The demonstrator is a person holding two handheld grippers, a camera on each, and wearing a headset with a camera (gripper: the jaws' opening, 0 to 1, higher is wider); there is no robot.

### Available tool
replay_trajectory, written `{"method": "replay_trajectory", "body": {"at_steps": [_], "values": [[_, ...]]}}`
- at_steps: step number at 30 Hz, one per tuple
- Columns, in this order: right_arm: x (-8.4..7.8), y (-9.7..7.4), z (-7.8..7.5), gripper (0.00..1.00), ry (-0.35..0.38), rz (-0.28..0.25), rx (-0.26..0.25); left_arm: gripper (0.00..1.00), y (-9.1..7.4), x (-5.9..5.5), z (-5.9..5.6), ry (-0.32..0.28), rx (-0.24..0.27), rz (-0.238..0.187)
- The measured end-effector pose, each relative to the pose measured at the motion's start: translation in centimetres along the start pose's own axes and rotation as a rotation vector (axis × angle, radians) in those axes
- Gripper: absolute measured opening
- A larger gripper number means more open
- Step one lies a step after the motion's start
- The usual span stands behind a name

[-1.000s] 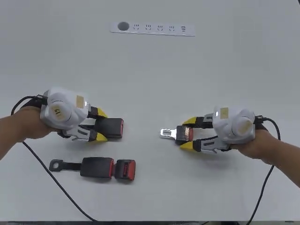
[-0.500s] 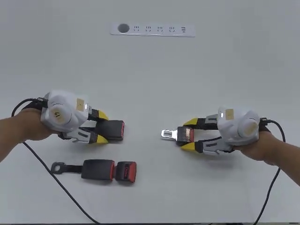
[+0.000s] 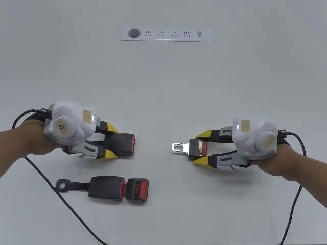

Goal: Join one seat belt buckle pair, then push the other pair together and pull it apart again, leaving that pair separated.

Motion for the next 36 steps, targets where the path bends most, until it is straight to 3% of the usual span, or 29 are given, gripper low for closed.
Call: {"method": "replay_trajectory", "body": {"at_steps": [11, 26, 36], "values": [[1.4, 2.0, 0.0, 0.36, 0.0, -0.014, 0.004, 0.35, -0.1, -0.1, -0.2, 0.007, 0.0, 0.008], [4.4, 6.1, 0.1, 0.36, -0.009, -0.032, 0.007, 0.35, -0.2, -0.2, -0.3, 0.008, -0.003, 0.013], [5.5, 7.6, -0.2, 0.36, -0.018, -0.017, 0.031, 0.35, -0.1, -0.2, -0.4, 0.022, -0.013, 0.024]]}}
Point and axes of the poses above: the centre of the closed fingertips' face, and the gripper's own axes: y roughly forward along the fingers, z roughly to its left, x roughly out of its top, the point moved 6 cm from there along -y, roughly backward along the fingers, and after that the axes turned 11 degrees about x, right-handed, at the moved point
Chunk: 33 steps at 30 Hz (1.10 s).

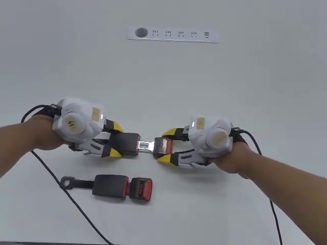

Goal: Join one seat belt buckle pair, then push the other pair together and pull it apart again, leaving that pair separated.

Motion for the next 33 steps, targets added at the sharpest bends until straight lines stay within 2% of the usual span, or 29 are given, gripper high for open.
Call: {"method": "replay_trajectory", "body": {"at_steps": [4, 5, 8, 17, 21, 24, 26, 33], "values": [[0.6, 0.9, 0.0, 0.36, -0.003, 0.01, 0.008, 0.35, 0.2, 0.1, 0.0, 0.011, -0.008, 0.001], [0.6, 0.9, -0.1, 0.36, -0.014, 0.024, 0.007, 0.35, 0.1, 0.1, 0.0, 0.018, -0.01, 0.005], [0.6, 0.7, -0.1, 0.36, -0.005, 0.024, 0.007, 0.35, 0.2, 0.2, 0.0, 0.023, -0.009, 0.007], [1.4, 1.4, -0.3, 0.36, 0.008, 0.062, 0.011, 0.34, 0.1, 0.2, -0.1, 0.048, -0.015, 0.018], [2.2, 2.4, -0.4, 0.36, 0.005, 0.072, 0.014, 0.33, 0.1, 0.3, -0.1, 0.057, -0.02, 0.023], [2.3, 2.3, -0.5, 0.36, 0.011, 0.084, 0.02, 0.33, 0.1, 0.3, -0.1, 0.056, -0.02, 0.02], [2.4, 2.4, -0.6, 0.36, 0.042, 0.085, 0.019, 0.33, 0.1, 0.3, -0.1, 0.056, -0.02, 0.018], [2.7, 2.6, -0.4, 0.36, 0.042, 0.122, 0.01, 0.33, 0.1, 0.3, -0.2, 0.063, -0.02, 0.022]]}}
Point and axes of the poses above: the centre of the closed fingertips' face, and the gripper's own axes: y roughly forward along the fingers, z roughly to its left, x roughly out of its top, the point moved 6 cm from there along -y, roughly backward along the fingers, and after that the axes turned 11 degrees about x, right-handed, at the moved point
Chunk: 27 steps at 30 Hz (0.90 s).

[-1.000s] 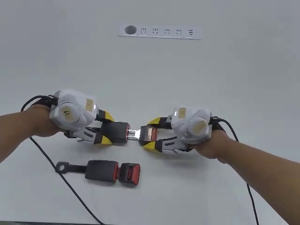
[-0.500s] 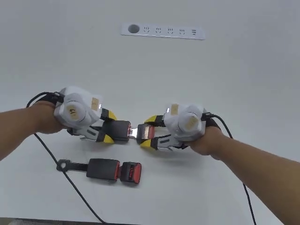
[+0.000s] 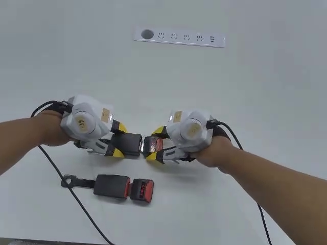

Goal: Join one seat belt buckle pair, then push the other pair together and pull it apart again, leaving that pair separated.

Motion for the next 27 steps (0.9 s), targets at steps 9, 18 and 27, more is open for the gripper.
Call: {"method": "replay_trajectory", "body": {"at_steps": [9, 18, 27], "values": [[-0.02, -0.05, 0.1, 0.36, -0.015, 0.023, -0.006, 0.34, -0.01, 0.02, -0.09, -0.001, -0.001, -0.001], [0.01, -0.12, 0.05, 0.36, -0.025, 0.032, -0.011, 0.34, -0.07, 0.14, -0.1, 0.008, -0.007, 0.002], [-0.1, -0.2, 0.06, 0.36, -0.03, 0.017, -0.016, 0.34, -0.1, 0.09, -0.03, 0.001, -0.007, 0.0]]}}
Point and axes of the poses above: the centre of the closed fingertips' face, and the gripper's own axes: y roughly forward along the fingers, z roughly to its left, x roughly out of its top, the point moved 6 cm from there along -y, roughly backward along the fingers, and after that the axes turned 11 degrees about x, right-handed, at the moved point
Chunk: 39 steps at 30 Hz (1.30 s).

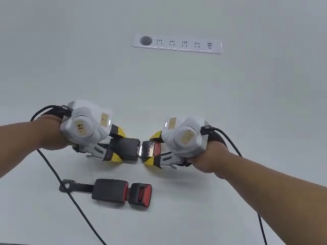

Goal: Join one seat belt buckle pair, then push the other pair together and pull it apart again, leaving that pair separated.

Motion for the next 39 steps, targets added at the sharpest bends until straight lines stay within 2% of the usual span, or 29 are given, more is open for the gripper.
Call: {"method": "replay_trajectory", "body": {"at_steps": [6, 16, 23, 39], "values": [[-0.4, -0.2, 0.0, 0.37, 0.004, -0.038, -0.007, 0.34, 0.0, -0.1, 0.0, -0.015, 0.001, -0.008], [-1.7, -1.3, -0.1, 0.37, 0.004, -0.054, -0.008, 0.34, 0.0, -0.1, 0.1, -0.027, -0.002, -0.01], [-2.0, -1.5, 0.0, 0.37, 0.014, -0.088, -0.022, 0.35, 0.0, -0.1, 0.0, -0.05, 0.006, -0.011], [-4.0, -3.5, 0.6, 0.37, 0.023, -0.105, -0.035, 0.35, -0.1, -0.1, 0.1, -0.055, 0.006, -0.015]]}}
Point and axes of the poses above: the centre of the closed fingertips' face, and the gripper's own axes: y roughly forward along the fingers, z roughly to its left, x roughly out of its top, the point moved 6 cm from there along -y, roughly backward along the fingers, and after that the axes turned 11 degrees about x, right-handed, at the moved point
